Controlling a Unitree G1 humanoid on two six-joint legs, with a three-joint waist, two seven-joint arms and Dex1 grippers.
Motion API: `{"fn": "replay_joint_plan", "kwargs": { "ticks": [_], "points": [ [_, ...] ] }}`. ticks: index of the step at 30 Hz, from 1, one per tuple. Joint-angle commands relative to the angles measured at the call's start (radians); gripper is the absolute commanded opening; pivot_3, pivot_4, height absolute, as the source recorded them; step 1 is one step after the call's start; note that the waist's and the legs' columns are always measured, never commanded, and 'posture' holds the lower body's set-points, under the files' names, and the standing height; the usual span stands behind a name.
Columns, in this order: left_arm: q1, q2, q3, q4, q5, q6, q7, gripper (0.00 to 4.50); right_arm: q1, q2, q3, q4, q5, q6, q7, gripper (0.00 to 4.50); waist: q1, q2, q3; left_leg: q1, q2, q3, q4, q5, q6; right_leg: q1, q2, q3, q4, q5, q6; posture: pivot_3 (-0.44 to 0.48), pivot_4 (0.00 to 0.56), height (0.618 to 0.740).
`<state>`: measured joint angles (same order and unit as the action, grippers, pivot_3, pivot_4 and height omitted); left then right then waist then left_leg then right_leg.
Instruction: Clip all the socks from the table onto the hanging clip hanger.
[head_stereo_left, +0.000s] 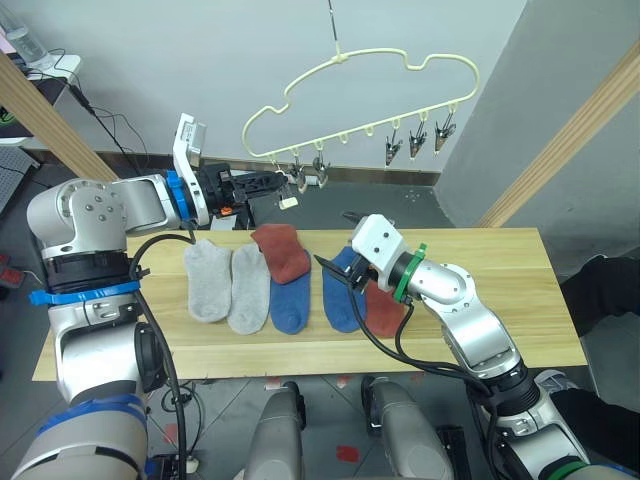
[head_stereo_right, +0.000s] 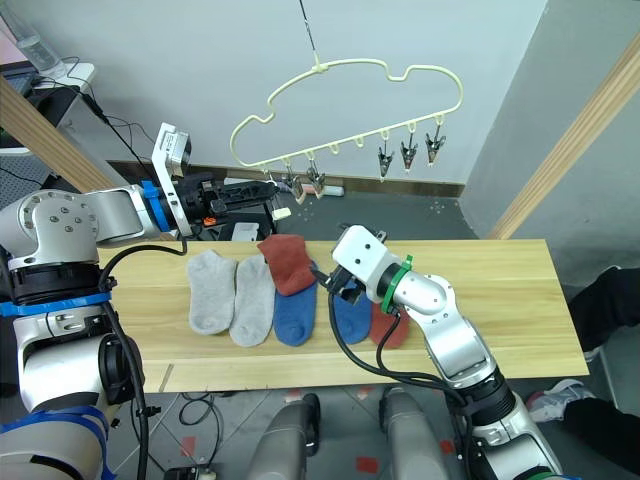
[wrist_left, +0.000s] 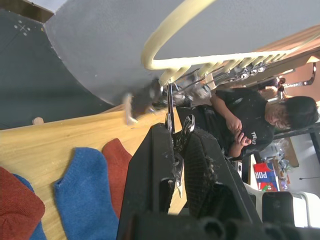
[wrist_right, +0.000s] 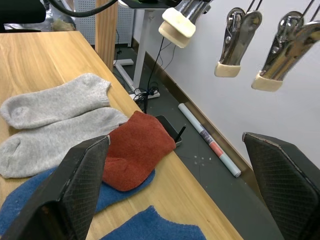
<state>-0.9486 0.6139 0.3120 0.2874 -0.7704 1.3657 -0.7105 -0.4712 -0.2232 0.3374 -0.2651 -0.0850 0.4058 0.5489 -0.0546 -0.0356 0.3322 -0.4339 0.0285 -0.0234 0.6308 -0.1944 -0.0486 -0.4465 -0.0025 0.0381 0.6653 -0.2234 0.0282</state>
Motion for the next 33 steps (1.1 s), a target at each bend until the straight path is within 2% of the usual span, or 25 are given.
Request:
{"fn": "replay_joint_plan", "kwargs": {
  "ticks": [1, 7, 12, 17, 23, 28, 33],
  "points": [
    [-0.009, 0.02, 0.005, -0.028, -0.017, -0.007, -0.017, 0.21, 0.002, 0.03, 0.009, 0.008, 0.029, 0.021, 0.001, 4.46, 0.0, 0.0, 0.0, 0.0, 0.0, 0.0, 0.0, 0.0, 0.0, 0.0, 0.0, 0.0, 0.0, 0.0, 0.0, -0.052, 0.32, 0.74],
    [-0.01, 0.03, 0.0, -0.024, -0.017, -0.008, -0.025, 0.21, -0.002, 0.073, 0.022, 0.125, 0.016, -0.009, -0.028, 4.46, -0.001, 0.0, 0.0, 0.0, 0.0, 0.0, 0.0, 0.0, 0.0, 0.0, 0.0, 0.0, 0.0, 0.0, 0.0, -0.055, 0.32, 0.74],
    [-0.011, 0.067, -0.028, -0.003, -0.005, -0.024, -0.066, 0.21, -0.099, 0.142, 0.077, 0.363, -0.013, -0.075, -0.037, 4.46, -0.004, 0.0, 0.0, 0.0, 0.0, 0.001, 0.0, 0.0, 0.0, 0.0, 0.001, 0.0, 0.0, 0.0, 0.0, -0.057, 0.322, 0.74],
    [-0.01, 0.078, -0.044, -0.007, -0.009, -0.025, -0.082, 0.21, -0.223, 0.194, 0.168, 0.651, -0.106, -0.232, -0.036, 4.46, -0.004, -0.001, 0.0, 0.0, 0.0, 0.0, 0.0, 0.0, 0.0, 0.0, 0.002, 0.0, 0.0, 0.0, -0.001, -0.055, 0.32, 0.74],
    [-0.004, 0.085, -0.05, -0.018, -0.012, -0.018, -0.09, 0.21, -0.295, 0.26, 0.174, 0.851, -0.138, -0.318, -0.052, 4.46, -0.003, -0.001, 0.0, 0.0, 0.0, 0.0, 0.0, 0.0, 0.0, 0.0, 0.001, 0.0, 0.0, 0.003, -0.006, -0.049, 0.318, 0.74],
    [0.004, 0.088, -0.042, -0.038, -0.023, -0.002, -0.083, 0.21, -0.357, 0.316, 0.155, 1.037, -0.174, -0.366, -0.125, 4.46, -0.003, -0.002, -0.001, 0.0, 0.0, 0.0, 0.0, 0.0, 0.0, 0.0, 0.0, 0.0, 0.0, 0.004, -0.006, -0.032, 0.31, 0.74],
    [0.007, 0.089, -0.031, -0.056, -0.029, 0.016, -0.075, 0.21, -0.4, 0.342, 0.136, 1.126, -0.184, -0.402, -0.139, 4.46, -0.002, -0.002, -0.001, 0.0, 0.0, 0.0, 0.0, 0.0, 0.0, 0.0, 0.0, 0.0, 0.0, 0.004, -0.006, -0.016, 0.306, 0.74]
  ]
}}
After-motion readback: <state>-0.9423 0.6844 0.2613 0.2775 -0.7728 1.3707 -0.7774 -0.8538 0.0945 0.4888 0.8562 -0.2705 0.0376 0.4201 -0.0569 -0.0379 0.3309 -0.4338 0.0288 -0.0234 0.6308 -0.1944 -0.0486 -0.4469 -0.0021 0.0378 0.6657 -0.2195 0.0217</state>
